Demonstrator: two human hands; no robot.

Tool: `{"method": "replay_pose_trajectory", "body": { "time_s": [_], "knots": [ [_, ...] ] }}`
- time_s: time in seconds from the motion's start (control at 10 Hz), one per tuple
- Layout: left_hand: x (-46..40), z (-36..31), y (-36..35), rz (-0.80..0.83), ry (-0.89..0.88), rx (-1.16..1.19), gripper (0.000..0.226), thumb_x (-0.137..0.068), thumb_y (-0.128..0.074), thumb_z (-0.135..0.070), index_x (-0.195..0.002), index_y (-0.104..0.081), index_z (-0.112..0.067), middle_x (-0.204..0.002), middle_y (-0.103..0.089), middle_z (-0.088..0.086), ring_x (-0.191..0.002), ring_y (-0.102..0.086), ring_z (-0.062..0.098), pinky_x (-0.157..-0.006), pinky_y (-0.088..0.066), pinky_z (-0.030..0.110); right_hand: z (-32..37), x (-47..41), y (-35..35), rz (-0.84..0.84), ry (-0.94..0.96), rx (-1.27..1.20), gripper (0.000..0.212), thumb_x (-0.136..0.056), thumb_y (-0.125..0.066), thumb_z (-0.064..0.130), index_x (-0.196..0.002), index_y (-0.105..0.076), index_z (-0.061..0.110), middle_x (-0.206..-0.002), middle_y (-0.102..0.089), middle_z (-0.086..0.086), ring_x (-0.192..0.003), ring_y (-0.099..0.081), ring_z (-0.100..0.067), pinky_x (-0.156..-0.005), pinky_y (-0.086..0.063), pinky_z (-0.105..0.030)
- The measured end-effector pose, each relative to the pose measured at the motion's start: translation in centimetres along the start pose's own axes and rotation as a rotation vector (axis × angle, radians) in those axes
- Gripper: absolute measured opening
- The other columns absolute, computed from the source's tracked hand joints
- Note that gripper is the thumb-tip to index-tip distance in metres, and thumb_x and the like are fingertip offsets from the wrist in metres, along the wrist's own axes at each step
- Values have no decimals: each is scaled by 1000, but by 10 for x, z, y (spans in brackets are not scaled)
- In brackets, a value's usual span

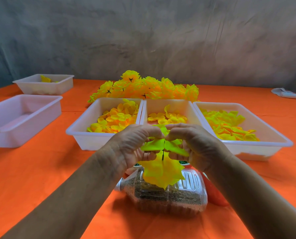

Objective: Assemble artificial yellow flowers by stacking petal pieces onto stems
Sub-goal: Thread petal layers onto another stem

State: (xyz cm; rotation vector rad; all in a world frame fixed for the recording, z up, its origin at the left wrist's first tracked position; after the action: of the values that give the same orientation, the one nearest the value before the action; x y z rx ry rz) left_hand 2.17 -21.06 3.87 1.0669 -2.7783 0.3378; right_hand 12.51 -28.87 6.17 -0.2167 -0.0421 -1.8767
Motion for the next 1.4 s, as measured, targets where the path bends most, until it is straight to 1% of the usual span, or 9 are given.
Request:
{"method": "replay_pose_trajectory", "body": {
  "time_s": [0.2,0.4,0.5,0.6,0.7,0.8,1.1,1.2,1.4],
  "knots": [
    [-6,3,2,35,-8,-79,16,-47,-78,-27,-62,-75,-25,-64,-69,-4,-56,-65,8,-51,-51,22,-5,0,-1,68,-97,-67,20,-80,-52,-6,-82,-61,12,-52,-63,0,-41,-60,-11,-39,-47,-19],
    [-4,3,9,26,-5,-34,12,-64,-75,-20,-75,-77,-20,-78,-71,0,-69,-66,11,-64,-54,26,-4,0,0,73,-57,-90,24,-81,-56,-8,-95,-63,9,-74,-67,-10,-51,-66,-17,-44,-51,-23],
    [-7,5,9,-39,-70,-33,25,-57,-78,-6,-80,-72,-10,-76,-69,6,-64,-65,14,-58,-52,26,-5,1,1,74,-52,-70,25,-80,-58,-7,-97,-63,10,-73,-67,-7,-51,-65,-16,-45,-50,-21],
    [0,3,1,-85,-75,-33,25,-69,-72,2,-92,-65,-6,-80,-68,12,-68,-64,19,-57,-53,29,-8,2,3,67,-77,-52,27,-79,-58,-9,-99,-62,8,-66,-67,-4,-47,-64,-14,-42,-49,-21],
    [8,-1,0,-63,-81,-26,17,-78,-66,1,-94,-64,-6,-73,-68,9,-60,-65,18,-52,-54,28,-7,3,4,78,-69,-98,31,-77,-59,-13,-103,-60,3,-66,-67,-9,-47,-64,-16,-43,-52,-24],
    [13,-5,5,-97,-122,-150,33,-77,-69,-3,-109,-60,-7,-84,-65,14,-69,-60,24,-57,-50,31,-4,4,7,87,-49,-93,36,-75,-61,-15,-108,-58,1,-64,-68,-11,-50,-66,-18,-42,-51,-24],
    [20,-6,5,-139,-135,-303,29,-72,-75,-4,-95,-65,-17,-82,-66,13,-60,-58,17,-53,-45,26,-1,2,9,92,-22,21,39,-72,-64,-14,-107,-60,4,-77,-70,-15,-59,-67,-22,-52,-56,-29],
    [21,-9,5,-156,-135,-312,29,-71,-76,-7,-94,-64,-18,-64,-61,1,-46,-51,7,-45,-40,21,2,1,9,90,4,78,36,-73,-64,-14,-104,-61,5,-84,-69,-19,-69,-67,-27,-64,-56,-38],
    [23,-13,5,-185,-109,-266,26,-74,-75,-5,-93,-61,-15,-57,-67,0,-41,-54,7,-41,-41,19,7,-3,10,100,-5,159,37,-74,-64,-13,-107,-61,3,-82,-66,-15,-65,-65,-21,-60,-54,-31]
  ]
}}
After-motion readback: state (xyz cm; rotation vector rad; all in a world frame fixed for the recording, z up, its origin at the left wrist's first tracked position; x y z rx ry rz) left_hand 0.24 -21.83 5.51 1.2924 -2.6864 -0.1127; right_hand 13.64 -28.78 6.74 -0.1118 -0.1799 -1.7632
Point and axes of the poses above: each hand's wrist, its own x-axis away from the middle knuckle, its own y-axis out of the back of the hand, z = x × y, the point moved 5 cm from there along -x, towards the middle knuckle
